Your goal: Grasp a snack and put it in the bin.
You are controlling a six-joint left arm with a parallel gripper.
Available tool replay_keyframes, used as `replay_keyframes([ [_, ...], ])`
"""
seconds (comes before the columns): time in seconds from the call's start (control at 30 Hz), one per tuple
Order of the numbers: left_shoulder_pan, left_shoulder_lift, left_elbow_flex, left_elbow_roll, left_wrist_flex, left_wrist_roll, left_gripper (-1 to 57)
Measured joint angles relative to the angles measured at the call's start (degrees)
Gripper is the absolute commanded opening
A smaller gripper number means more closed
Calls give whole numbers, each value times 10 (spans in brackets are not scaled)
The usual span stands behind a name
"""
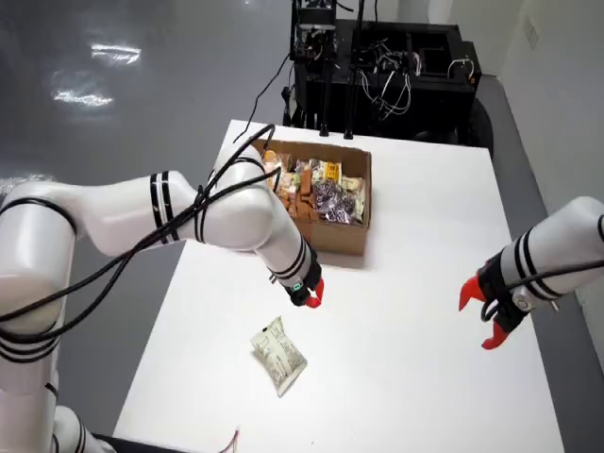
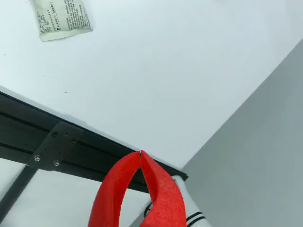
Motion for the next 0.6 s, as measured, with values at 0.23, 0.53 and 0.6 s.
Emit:
replay_keyframes([
  [0.23,7,-18,24,5,-18,-37,23],
  [0.53,11,-35,51,16,-36,-79,55],
  [0.6,13,-34,56,20,-39,-83,85],
])
